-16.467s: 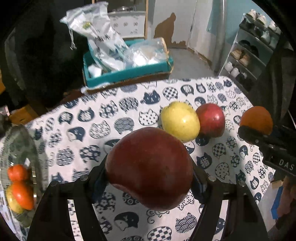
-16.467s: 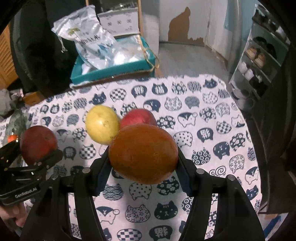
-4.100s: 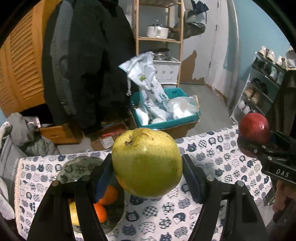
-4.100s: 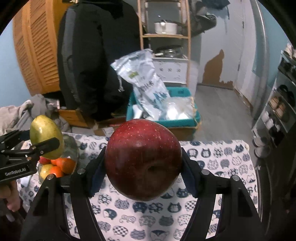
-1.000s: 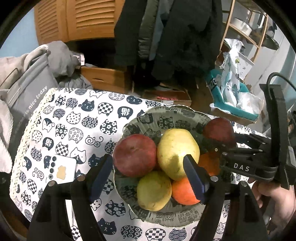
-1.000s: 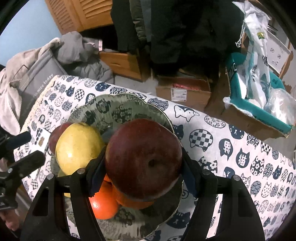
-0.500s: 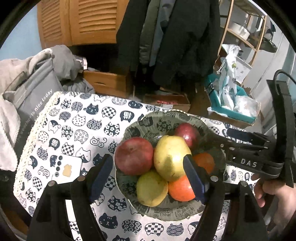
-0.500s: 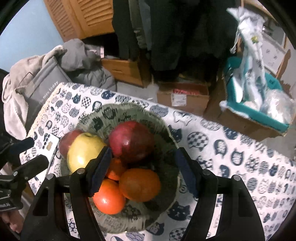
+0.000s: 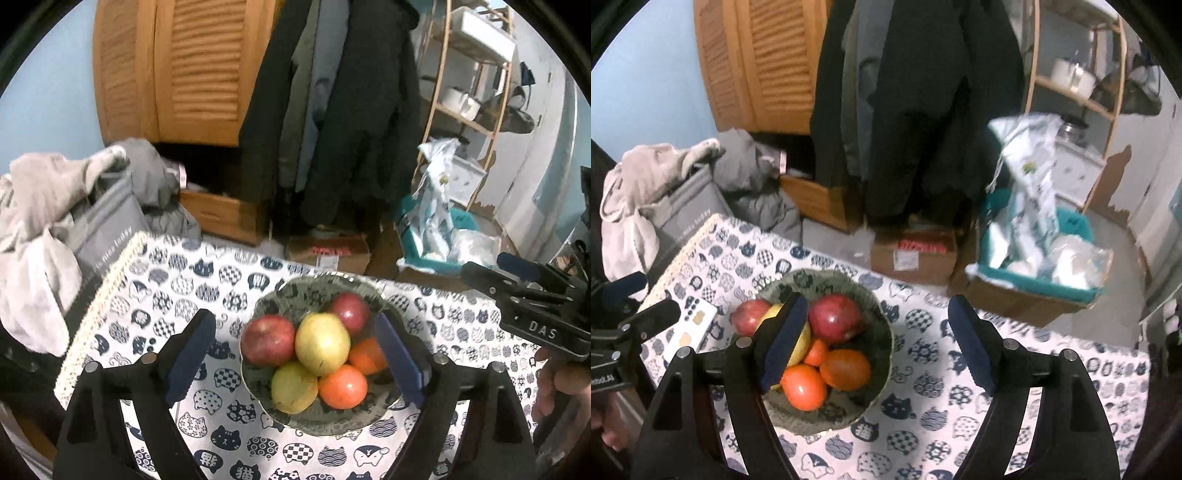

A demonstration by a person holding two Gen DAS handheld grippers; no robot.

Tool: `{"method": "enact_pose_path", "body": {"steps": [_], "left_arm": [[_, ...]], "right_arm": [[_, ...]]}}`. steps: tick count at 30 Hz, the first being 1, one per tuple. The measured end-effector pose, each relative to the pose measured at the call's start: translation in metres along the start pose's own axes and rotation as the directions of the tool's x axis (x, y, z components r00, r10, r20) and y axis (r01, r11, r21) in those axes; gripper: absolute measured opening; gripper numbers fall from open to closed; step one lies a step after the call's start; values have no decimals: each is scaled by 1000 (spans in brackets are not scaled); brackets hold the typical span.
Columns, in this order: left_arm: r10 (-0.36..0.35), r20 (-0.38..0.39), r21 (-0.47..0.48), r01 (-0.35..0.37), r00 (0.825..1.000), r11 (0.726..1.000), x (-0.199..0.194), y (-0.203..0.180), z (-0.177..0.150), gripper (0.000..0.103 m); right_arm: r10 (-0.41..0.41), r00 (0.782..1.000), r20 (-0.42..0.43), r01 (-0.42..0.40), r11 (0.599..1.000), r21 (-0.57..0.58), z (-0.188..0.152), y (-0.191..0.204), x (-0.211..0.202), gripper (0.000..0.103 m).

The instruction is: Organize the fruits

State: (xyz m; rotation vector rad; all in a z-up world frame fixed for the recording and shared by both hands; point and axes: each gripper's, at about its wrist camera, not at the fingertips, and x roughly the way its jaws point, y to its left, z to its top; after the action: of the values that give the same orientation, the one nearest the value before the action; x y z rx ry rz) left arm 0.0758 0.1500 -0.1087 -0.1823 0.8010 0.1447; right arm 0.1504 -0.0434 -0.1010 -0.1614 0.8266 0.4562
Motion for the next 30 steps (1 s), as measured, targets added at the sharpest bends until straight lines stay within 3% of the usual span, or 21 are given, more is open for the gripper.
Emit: {"method": "enact_pose_path", "body": {"steps": [7,16,30], "left_arm": [[18,110,45,-23,994,999,-50,-15,8,102],[30,250,55,-45,968,997,-111,-28,21,102],[18,352,80,-49,936,996,-151,-51,24,103]], "right_arm": [[-47,994,103,51,998,-30,7,-3,-62,80],[-92,979,180,86,995,41,6,-24,-121,81],[-137,926,353,134,990,31,-6,-28,-190,81]]}}
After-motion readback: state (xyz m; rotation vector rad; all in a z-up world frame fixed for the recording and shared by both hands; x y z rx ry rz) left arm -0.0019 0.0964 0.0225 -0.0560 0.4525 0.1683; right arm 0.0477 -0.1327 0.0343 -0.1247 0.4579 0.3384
